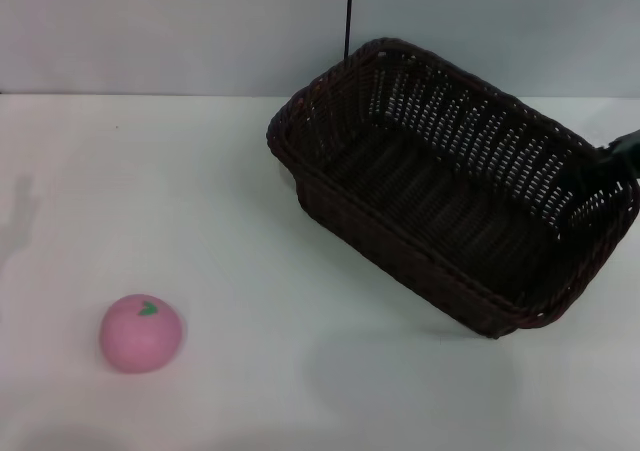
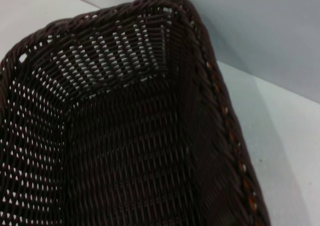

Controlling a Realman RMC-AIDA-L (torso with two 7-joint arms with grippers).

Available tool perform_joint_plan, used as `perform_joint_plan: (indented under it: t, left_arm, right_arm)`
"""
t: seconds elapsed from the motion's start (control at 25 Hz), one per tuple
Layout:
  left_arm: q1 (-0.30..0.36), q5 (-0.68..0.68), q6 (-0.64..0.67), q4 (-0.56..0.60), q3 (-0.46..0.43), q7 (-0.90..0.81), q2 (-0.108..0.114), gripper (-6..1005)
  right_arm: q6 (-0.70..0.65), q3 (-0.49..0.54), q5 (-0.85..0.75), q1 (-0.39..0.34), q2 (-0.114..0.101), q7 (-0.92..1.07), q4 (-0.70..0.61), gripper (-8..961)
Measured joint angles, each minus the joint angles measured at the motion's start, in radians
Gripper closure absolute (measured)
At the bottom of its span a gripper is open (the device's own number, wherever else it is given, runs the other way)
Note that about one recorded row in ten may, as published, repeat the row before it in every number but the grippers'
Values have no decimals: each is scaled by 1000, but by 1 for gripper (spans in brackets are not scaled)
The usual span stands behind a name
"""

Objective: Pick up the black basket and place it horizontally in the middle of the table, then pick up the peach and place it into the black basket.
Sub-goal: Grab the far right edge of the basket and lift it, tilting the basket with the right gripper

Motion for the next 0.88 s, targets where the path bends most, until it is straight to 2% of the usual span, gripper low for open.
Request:
perform_joint_plan:
  t: [0.04,0.24,0.72,0.8,0.88]
  left_arm:
    - [-1,0,0,0,0,0,0,165]
    - [-4,0,-1,2,0,0,0,165]
    - [2,-5,-6,4,4,0,-2,166]
    - [1,-5,-7,5,4,0,-2,166]
    - [0,-5,-8,5,4,0,-2,166]
  right_arm:
    - [3,0,0,-1,5,-7,0,193]
    - [13,5,1,-4,12,-30,-3,389]
    - [16,57,37,-22,12,-117,-6,634]
    - [10,85,55,-26,12,-142,-5,759]
    - [7,93,68,-30,11,-151,-5,755]
